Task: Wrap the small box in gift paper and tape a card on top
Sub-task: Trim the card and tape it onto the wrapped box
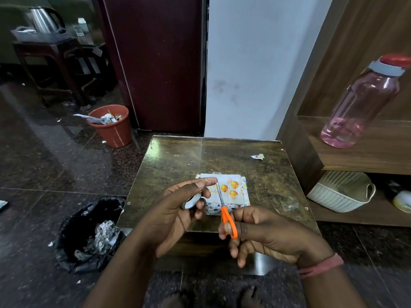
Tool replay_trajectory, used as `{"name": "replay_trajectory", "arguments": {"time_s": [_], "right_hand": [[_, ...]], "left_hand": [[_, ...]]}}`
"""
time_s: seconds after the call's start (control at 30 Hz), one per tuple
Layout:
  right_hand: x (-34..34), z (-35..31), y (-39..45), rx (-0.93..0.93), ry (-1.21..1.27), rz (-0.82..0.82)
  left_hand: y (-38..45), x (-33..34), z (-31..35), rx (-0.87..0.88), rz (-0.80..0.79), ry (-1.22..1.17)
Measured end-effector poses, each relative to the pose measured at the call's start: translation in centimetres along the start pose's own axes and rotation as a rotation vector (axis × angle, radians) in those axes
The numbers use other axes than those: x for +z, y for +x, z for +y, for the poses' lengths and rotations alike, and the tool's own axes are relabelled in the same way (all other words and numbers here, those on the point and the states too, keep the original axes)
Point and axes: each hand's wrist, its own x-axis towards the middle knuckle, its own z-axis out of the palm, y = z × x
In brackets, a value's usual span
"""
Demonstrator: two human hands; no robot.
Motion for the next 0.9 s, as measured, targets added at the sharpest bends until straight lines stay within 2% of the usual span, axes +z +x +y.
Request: {"name": "replay_trajectory", "arguments": {"time_s": [0.9], "right_hand": [[-0.11,0.32,0.48,-0.008,-0.070,-0.013]], "left_hand": [[0.18,-0.02,-0.09,-0.036,0.023,-0.069]]}}
